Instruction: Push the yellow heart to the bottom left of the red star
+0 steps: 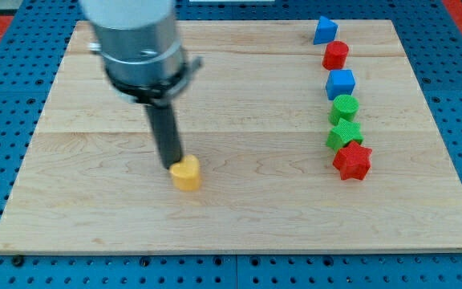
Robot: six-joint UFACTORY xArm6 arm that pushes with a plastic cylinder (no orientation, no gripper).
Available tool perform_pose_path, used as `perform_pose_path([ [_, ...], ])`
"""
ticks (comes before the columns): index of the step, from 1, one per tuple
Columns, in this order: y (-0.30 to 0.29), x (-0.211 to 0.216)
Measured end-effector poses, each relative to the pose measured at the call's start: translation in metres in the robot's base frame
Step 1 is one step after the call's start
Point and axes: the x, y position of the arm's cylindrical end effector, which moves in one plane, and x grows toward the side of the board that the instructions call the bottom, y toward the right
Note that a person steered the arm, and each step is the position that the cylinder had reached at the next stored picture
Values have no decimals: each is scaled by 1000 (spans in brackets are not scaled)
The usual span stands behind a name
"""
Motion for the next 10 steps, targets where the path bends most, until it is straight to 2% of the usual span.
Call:
perform_pose_path([
  [2, 111, 7],
  [3, 137, 7],
  [4, 136, 7],
  [6, 14, -3],
  [7, -4, 23],
  [8, 71, 53],
  [9, 138, 56],
  [10, 127, 66],
])
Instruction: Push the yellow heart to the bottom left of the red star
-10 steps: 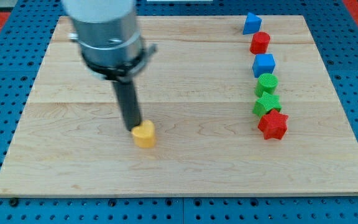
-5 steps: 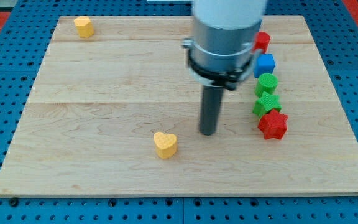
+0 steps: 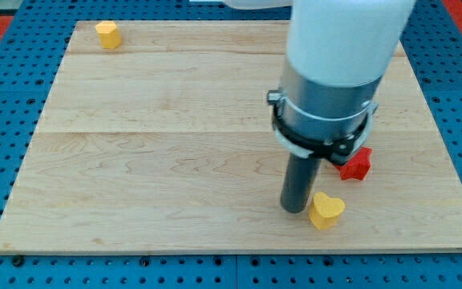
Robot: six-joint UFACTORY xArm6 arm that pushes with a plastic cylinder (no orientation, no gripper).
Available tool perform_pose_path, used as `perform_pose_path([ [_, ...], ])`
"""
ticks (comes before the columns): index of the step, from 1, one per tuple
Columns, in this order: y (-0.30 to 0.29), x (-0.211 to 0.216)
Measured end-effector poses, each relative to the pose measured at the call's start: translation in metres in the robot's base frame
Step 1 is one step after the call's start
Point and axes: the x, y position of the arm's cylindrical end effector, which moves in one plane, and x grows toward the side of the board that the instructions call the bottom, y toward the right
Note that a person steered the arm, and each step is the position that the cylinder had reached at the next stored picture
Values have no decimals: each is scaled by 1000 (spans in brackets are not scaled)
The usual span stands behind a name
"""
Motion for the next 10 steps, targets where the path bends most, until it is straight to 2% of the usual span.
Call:
perform_pose_path([
  [1, 16, 39],
  [2, 48, 42],
  [6, 57, 32],
  [7, 45, 35],
  [9, -23, 45],
  [10, -23, 25],
])
